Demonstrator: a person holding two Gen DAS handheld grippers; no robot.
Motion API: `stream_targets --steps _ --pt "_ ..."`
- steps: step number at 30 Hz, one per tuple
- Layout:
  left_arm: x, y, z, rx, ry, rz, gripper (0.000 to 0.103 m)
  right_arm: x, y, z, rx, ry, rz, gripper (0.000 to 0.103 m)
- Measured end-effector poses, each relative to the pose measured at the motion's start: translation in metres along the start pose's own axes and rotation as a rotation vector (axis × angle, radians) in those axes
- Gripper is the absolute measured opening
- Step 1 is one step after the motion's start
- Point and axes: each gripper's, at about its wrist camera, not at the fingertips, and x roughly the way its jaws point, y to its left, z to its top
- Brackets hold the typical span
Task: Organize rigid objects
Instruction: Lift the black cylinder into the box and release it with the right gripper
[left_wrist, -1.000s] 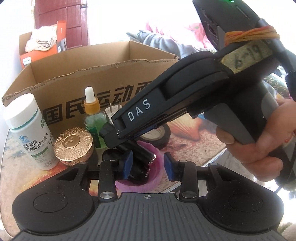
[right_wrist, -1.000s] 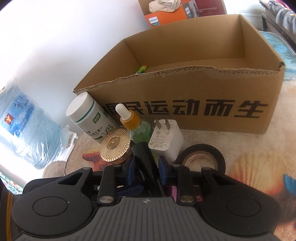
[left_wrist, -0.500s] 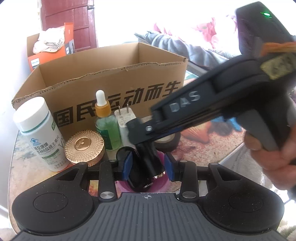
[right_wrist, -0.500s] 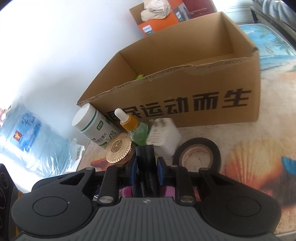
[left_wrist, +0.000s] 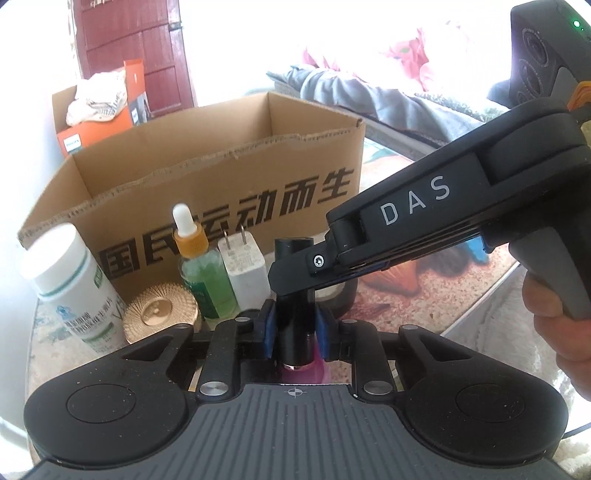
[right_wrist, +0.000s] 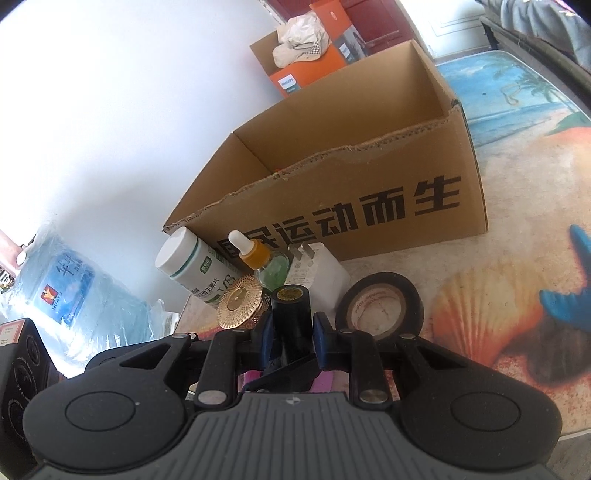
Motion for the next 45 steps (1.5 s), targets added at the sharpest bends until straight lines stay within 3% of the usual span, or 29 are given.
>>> stream_targets --steps 7,12,15,18,22,29,32,40,45 --pt "-0.028 0.009 0.024 -0.001 -0.092 0.030 0.021 -0.021 0.036 0.023 -0.091 -0.069 0.024 0.025" --pt "-0.052 0.037 0.066 -0.017 -0.162 0.073 0.021 -0.029 0.075 0.062 -0.209 -0.144 0.064 0.025" --pt "-0.052 0.058 0.095 -0.023 -0.164 0.110 0.021 -0.019 0.094 0.095 -0.269 -0.155 0.092 0.025" --pt "-0.037 0.082 0.118 -0.060 -0.118 0.132 0.021 0.010 0.097 0.132 -0.245 -0.097 0.124 0.025" --pt "0.000 0.115 0.131 -0.129 -0.001 0.128 0.021 0.068 0.080 0.172 -0.137 0.070 0.148 0.025" --pt "0.049 0.157 0.117 -0.215 0.195 0.107 0.022 0.159 0.039 0.188 0.033 0.341 0.138 0.025" --pt "0.058 0.159 0.113 -0.230 0.246 0.102 0.023 0.185 0.035 0.189 0.035 0.430 0.122 0.025" --pt "0.059 0.172 0.108 -0.283 0.280 0.083 0.031 0.250 0.040 0.189 0.008 0.603 0.032 0.026" --pt "0.041 0.166 0.106 -0.281 0.225 0.097 0.047 0.260 0.053 0.196 -0.033 0.567 0.017 0.028"
